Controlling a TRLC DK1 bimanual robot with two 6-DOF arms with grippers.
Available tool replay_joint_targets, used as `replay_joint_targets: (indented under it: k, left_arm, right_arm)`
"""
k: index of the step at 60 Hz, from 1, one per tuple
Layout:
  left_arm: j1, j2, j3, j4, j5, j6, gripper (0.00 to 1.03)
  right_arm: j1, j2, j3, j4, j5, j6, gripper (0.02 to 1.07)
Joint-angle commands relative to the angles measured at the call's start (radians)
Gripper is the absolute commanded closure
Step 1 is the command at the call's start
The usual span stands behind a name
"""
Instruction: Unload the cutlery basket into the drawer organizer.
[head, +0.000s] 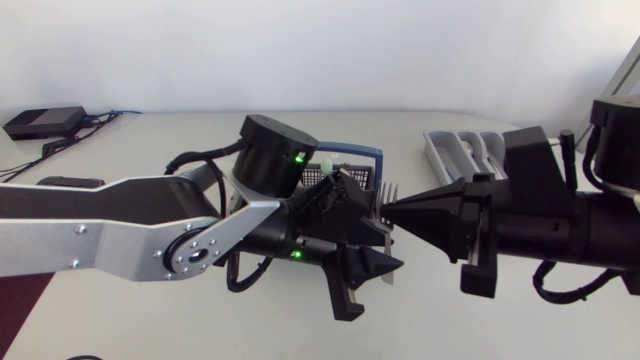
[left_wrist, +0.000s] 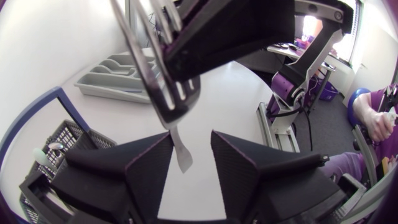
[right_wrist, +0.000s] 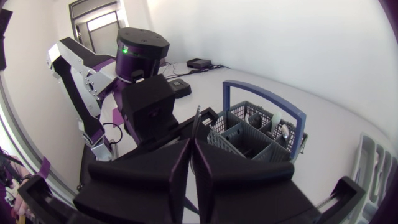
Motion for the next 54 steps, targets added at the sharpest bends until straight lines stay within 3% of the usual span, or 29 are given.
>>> replay_joint_targets:
  k: [1,7,15,42,52,54]
  left_arm:
    - [0.017,-0.034,-0.037,0.019,0.027,-0.012,0.8]
    - [0.031,-0.048,-0.047,0.019,0.04,-0.012,0.82]
    - [0.036,-0.051,-0.051,0.021,0.053,-0.012,0.96]
    - [0.037,-0.059,-0.064,0.008,0.052,-0.012,1.0]
    - [0.036,-0.063,-0.054,-0.006,0.052,-0.012,1.0]
    - [0.037,-0.066,-0.053,-0.007,0.053,-0.012,1.0]
  right_arm:
    - [0.011,0.014,0.017,0.02,-0.017,0.034,0.95]
    - [0.008,0.025,0.023,0.023,-0.058,0.048,0.95]
    - [0.011,0.027,0.023,0.028,-0.06,0.048,0.95]
    - [-0.001,0.019,0.03,0.04,-0.053,0.051,0.95]
    - [-0.002,0.021,0.028,0.044,-0.044,0.051,0.9]
    - [-0.002,0.021,0.028,0.044,-0.043,0.051,0.85]
